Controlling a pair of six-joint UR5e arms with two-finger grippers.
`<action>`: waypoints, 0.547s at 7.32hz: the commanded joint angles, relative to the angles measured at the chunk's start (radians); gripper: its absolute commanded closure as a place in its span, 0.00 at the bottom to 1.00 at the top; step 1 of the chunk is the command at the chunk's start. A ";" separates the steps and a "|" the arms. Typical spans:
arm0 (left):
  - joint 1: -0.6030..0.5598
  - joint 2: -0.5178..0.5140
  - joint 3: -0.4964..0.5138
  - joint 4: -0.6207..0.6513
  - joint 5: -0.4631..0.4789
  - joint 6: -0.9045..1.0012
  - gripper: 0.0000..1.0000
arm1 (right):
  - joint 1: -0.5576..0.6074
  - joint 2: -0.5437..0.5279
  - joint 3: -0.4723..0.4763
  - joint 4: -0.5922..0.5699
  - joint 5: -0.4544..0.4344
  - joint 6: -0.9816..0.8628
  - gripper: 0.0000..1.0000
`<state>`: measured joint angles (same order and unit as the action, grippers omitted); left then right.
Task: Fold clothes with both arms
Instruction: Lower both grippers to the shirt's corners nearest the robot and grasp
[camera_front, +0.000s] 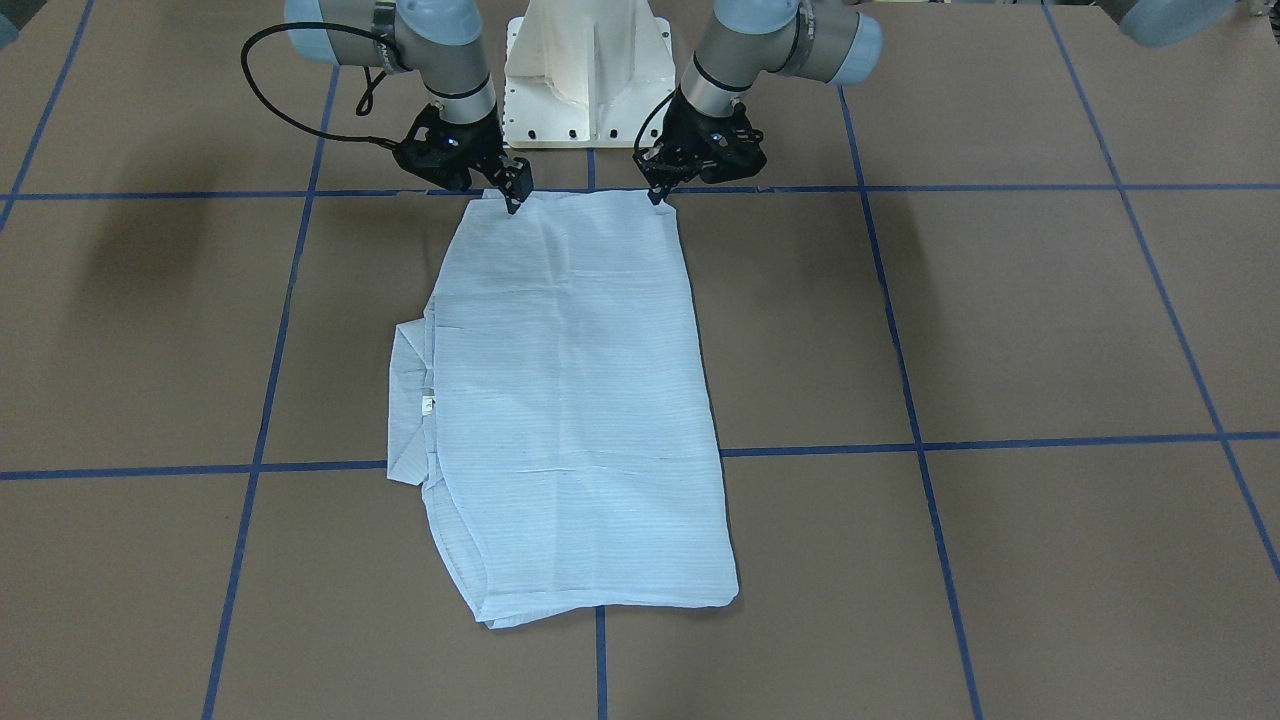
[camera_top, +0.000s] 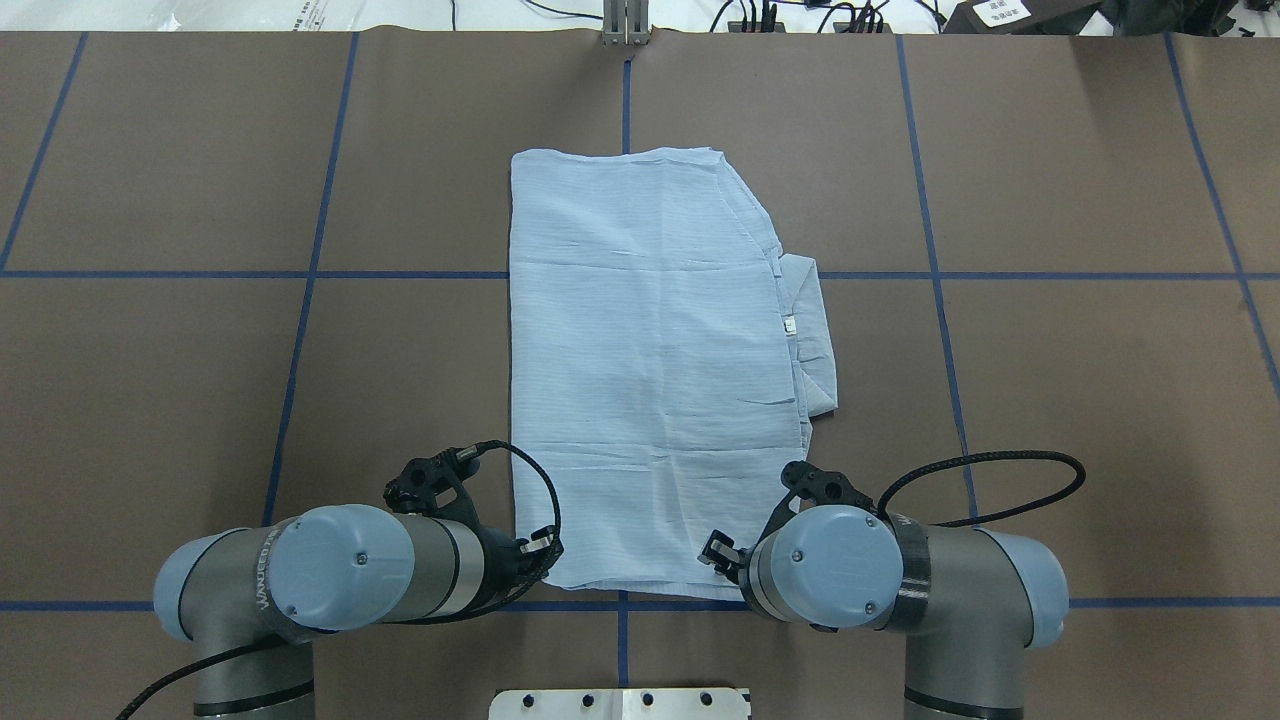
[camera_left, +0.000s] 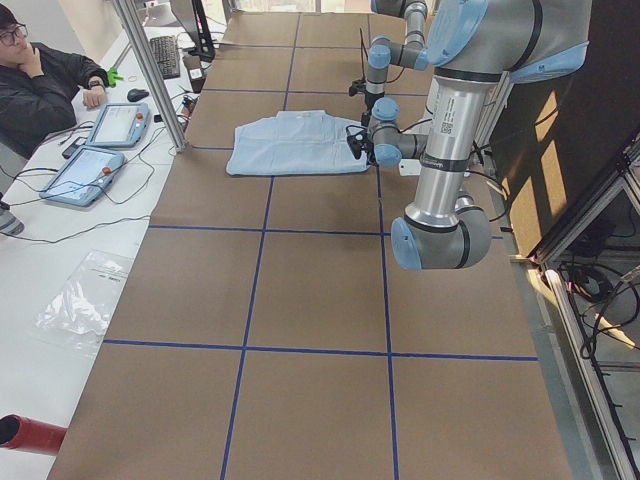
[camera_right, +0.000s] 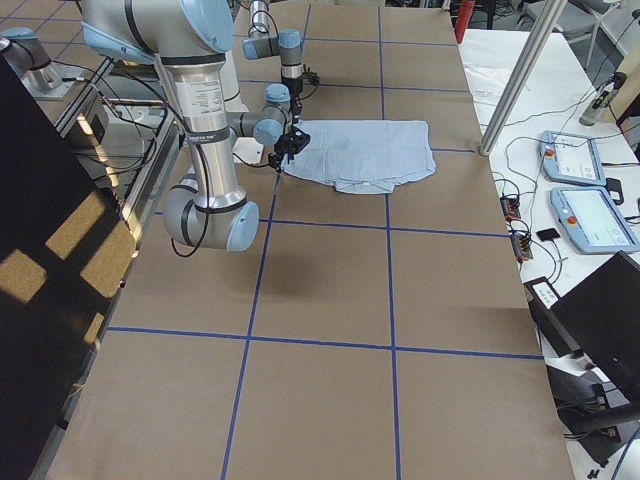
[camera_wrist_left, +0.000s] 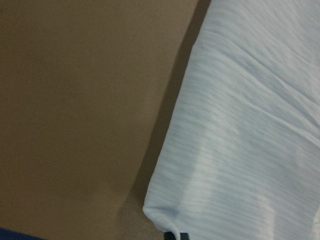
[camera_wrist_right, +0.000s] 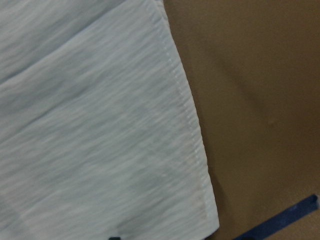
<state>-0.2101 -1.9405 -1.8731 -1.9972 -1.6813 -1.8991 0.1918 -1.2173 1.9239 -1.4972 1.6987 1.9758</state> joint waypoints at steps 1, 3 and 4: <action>0.001 0.000 0.000 0.000 0.000 0.000 1.00 | 0.000 0.001 -0.009 0.002 -0.001 -0.002 0.15; 0.001 0.000 0.002 0.000 0.000 0.000 1.00 | 0.000 0.001 -0.016 0.002 -0.001 -0.002 0.23; 0.000 0.000 0.002 0.000 0.000 0.000 1.00 | 0.000 0.001 -0.014 0.002 0.001 -0.002 0.24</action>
<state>-0.2093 -1.9405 -1.8718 -1.9972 -1.6813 -1.8991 0.1918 -1.2165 1.9098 -1.4957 1.6984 1.9743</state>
